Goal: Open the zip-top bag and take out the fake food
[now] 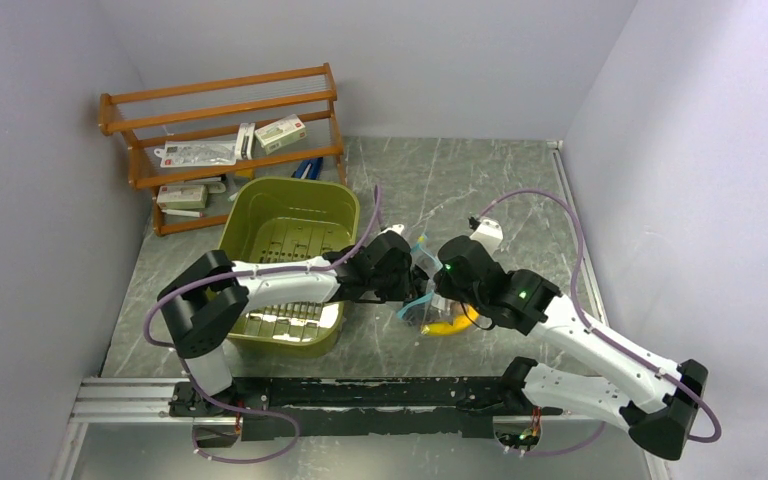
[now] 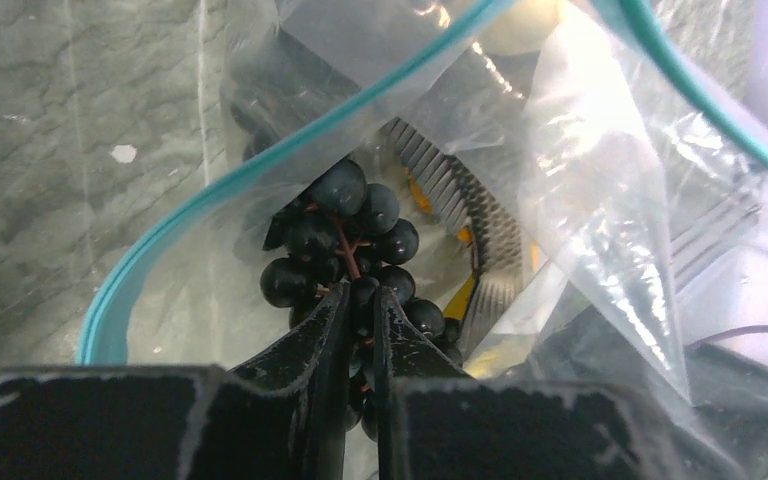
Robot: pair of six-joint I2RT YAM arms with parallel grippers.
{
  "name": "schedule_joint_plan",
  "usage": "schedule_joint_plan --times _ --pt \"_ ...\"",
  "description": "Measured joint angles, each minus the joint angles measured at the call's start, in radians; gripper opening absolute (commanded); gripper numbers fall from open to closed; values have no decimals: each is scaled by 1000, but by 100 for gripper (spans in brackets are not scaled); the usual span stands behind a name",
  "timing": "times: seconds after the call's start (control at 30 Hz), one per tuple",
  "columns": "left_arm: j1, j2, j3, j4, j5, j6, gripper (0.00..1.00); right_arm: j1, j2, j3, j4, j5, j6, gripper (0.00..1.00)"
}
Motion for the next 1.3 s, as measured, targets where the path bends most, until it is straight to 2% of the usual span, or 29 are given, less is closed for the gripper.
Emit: schedule_joint_plan --times 0.1,0.17,0.3,0.4,0.5,0.6,0.63,0.77,1.0,1.3 --pt "0 -4 1 -29 0 24 20 0 8 0 0 2 0 0" --pt "0 -4 1 -54 -2 30 40 0 12 0 0 2 0 0" --pt "0 16 0 -53 -7 24 59 0 18 0 -2 -5 0 0" --pt "0 75 1 -35 -4 7 67 0 15 0 0 -22 0 0" --pt "0 111 1 6 11 -20 69 0 4 -3 10 -35 0 0" --pt "0 113 -3 40 20 -39 63 0 -6 -16 16 -37 0 0" --pt "0 116 -5 43 23 -42 52 0 -5 -20 16 -38 0 0" --pt "0 128 -6 52 25 -47 26 0 5 -31 16 -43 0 0" --pt "0 100 -12 50 27 -15 11 0 25 -32 16 -38 0 0" --pt "0 -98 -8 -67 23 101 7 0 37 -74 -4 7 19 0"
